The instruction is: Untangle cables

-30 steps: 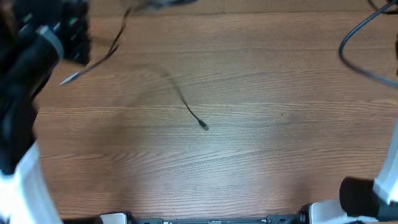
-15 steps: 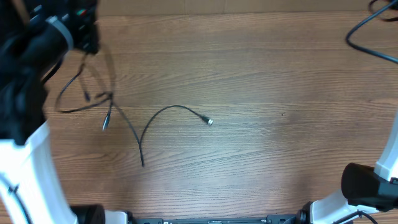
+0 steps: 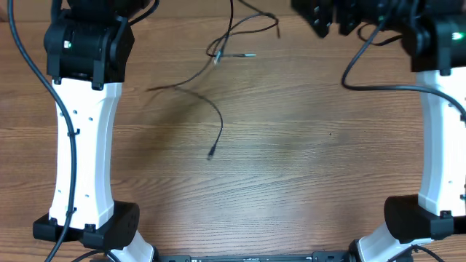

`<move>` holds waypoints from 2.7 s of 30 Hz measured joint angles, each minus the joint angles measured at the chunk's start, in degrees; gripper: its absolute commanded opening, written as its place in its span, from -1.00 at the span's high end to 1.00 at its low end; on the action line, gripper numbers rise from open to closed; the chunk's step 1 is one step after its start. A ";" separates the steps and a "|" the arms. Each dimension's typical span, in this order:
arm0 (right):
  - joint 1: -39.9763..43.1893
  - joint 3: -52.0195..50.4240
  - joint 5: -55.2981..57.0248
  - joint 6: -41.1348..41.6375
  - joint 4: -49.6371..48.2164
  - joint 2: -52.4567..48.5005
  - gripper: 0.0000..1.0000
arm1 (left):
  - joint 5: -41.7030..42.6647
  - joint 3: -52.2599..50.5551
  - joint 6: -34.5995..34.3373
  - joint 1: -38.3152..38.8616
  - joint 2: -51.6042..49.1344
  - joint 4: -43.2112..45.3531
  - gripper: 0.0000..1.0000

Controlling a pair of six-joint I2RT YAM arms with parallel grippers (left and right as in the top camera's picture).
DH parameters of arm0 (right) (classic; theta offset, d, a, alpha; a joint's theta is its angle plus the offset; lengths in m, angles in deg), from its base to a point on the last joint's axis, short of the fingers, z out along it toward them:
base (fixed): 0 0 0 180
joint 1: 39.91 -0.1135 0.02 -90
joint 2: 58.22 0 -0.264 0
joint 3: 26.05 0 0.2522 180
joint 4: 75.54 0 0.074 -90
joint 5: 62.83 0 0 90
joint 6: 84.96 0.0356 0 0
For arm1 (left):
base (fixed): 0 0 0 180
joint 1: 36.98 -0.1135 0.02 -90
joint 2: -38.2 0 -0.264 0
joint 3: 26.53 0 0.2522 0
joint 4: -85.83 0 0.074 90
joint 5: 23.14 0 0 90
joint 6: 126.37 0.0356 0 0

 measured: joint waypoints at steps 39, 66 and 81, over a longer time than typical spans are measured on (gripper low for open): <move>-17.27 -23.89 -3.02 -17.09 -11.76 -2.32 -0.88 | -4.44 -0.02 -34.75 -2.49 0.28 26.95 0.92; -16.92 -9.33 6.01 -14.58 -27.32 -2.64 -1.00 | -3.98 0.09 -22.99 -1.75 0.55 11.65 0.92; -16.94 -9.33 6.05 -14.32 -27.43 -2.64 0.92 | 1.64 0.09 -24.52 1.97 0.55 12.04 0.92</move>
